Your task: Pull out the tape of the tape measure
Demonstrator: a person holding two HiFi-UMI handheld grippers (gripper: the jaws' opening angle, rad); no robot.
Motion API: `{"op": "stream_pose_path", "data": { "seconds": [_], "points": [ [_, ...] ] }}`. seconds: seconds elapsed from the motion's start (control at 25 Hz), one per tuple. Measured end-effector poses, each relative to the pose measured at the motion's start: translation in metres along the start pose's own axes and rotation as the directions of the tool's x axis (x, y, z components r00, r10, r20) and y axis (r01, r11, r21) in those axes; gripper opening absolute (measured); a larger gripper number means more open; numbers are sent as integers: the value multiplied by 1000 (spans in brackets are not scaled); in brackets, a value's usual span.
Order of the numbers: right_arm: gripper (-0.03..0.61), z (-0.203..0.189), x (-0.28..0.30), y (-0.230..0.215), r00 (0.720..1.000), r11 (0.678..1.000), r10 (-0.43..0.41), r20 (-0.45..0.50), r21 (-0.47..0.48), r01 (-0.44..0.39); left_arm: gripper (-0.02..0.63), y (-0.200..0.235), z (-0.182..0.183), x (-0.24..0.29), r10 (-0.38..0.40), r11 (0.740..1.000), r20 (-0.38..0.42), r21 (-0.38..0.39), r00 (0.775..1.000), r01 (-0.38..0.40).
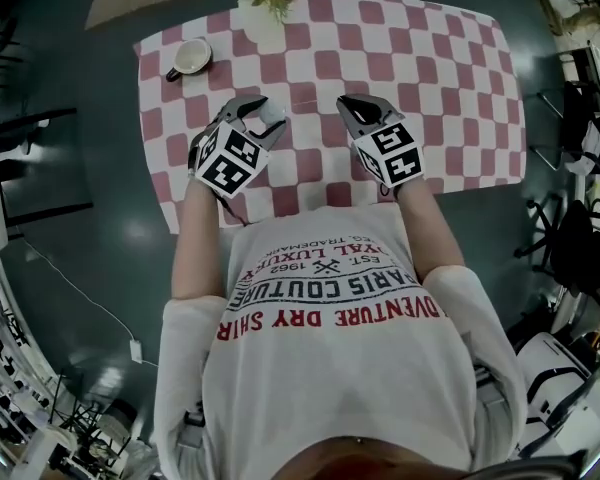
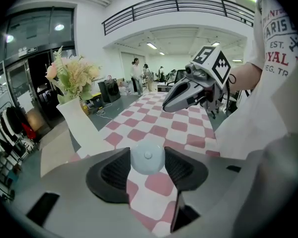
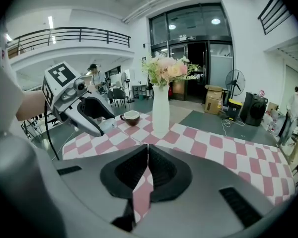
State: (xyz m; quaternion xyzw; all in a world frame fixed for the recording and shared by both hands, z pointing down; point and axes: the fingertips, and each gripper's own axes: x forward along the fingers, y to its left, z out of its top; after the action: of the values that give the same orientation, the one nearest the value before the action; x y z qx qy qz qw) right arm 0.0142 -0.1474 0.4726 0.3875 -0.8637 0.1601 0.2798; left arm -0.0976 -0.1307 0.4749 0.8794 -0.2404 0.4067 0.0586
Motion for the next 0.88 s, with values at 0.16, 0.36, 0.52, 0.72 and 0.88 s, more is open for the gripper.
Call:
{"op": "stream_pose_path", "data": {
  "seconds": [0.16,0.36,0.52,0.72,0.88],
  "points": [
    [32,-4,1,-1,1000,999,-22,-6,-26,22,231,-2,-1,2,21,1000,1,-5,1000,-21],
    [32,-15,-4,-19,997,996,-78,-23,32,78,232,8,-16,-4,75,997,-40,-28,996,-77],
    [32,-10,-13,-28,997,994,-82,3,73,82,230,17,-18,-17,90,992,-3,-87,996,-90],
    [32,-10,-15,-35,994,990,-107,9,95,106,230,12,-7,-23,93,991,28,-96,995,-90],
    [32,-18,-21,-54,985,978,-170,-14,121,171,230,18,-11,-26,117,990,11,-87,993,-116]
  ]
}}
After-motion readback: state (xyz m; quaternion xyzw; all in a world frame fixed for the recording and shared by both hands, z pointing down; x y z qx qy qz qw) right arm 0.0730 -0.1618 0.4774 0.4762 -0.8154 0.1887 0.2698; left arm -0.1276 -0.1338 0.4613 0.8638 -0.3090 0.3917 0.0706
